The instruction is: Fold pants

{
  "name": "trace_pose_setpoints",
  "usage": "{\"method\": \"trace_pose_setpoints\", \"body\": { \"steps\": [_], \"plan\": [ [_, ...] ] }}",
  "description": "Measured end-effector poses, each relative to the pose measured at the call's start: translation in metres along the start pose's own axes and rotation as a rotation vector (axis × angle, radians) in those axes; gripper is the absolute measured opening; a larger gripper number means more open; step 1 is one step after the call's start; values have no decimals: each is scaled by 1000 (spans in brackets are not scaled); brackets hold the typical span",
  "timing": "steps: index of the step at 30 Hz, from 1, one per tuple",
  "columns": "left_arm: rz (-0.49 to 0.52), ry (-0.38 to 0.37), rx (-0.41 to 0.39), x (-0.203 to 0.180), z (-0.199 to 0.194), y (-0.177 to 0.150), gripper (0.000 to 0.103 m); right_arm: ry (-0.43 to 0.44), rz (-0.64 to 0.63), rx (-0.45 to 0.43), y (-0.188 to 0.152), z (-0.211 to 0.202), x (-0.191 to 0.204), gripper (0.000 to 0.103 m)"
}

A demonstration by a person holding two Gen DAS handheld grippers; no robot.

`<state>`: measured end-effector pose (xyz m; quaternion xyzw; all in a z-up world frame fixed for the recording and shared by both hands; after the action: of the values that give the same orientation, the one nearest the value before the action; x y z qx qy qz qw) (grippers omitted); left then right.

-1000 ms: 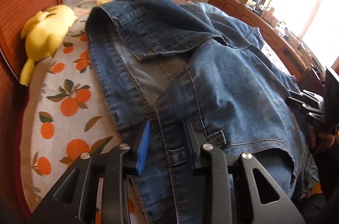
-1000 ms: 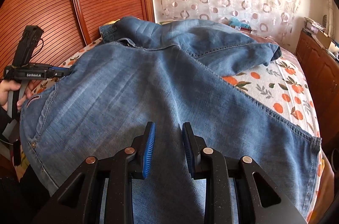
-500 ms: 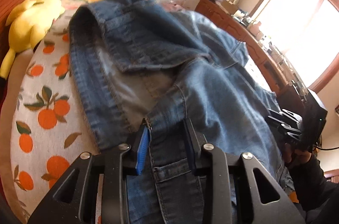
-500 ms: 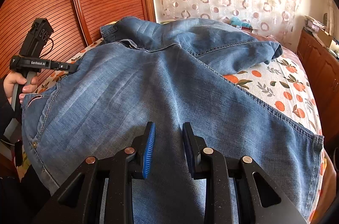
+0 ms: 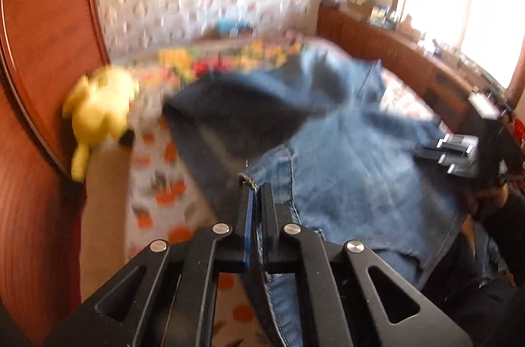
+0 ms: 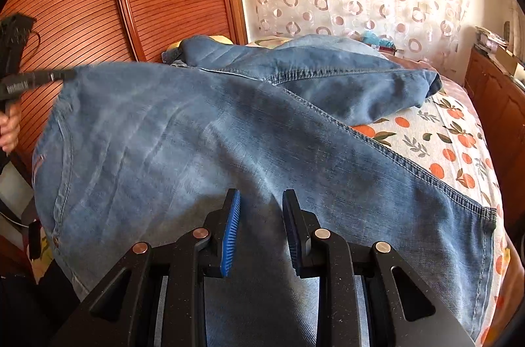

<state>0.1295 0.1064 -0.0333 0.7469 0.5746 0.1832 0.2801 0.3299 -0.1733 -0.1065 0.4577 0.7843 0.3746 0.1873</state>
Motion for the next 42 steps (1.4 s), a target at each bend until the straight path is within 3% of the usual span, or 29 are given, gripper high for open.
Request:
{"method": "trace_pose_setpoints", "body": {
  "steps": [3, 9, 15, 24, 29, 34, 42],
  "plan": [
    [-23, -2, 89, 2, 30, -24, 5, 1, -1, 7, -1, 3, 0, 27],
    [-58, -25, 146, 2, 50, -43, 5, -5, -7, 16, -1, 4, 0, 27],
    [-73, -47, 65, 2, 28, -36, 7, -6, -7, 14, 2, 1, 4, 27],
    [-63, -33, -66, 17, 5, 8, 24, 25, -27, -21, 23, -7, 15, 28],
    [-50, -84, -15, 24, 44, 28, 25, 43, -33, -24, 37, 4, 20, 28],
    [-19, -114, 66, 19, 80, 22, 25, 68, -44, -24, 49, 21, 27, 33],
    [-15, -137, 95, 12, 94, 10, 28, 81, -84, 23, 61, 58, 40, 40]
  ]
}}
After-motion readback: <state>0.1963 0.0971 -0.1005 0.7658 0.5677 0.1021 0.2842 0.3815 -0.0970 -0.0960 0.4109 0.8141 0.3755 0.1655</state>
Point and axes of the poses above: each gripper's, at about its wrist camera, not at the fingertips, and z roughly the way its jaws point, x to its left, y to its top, the point moved 3 cm from there along z, roughly the way its jaws point, and after that the axes turned 3 degrees about x, right-handed, at the moved point
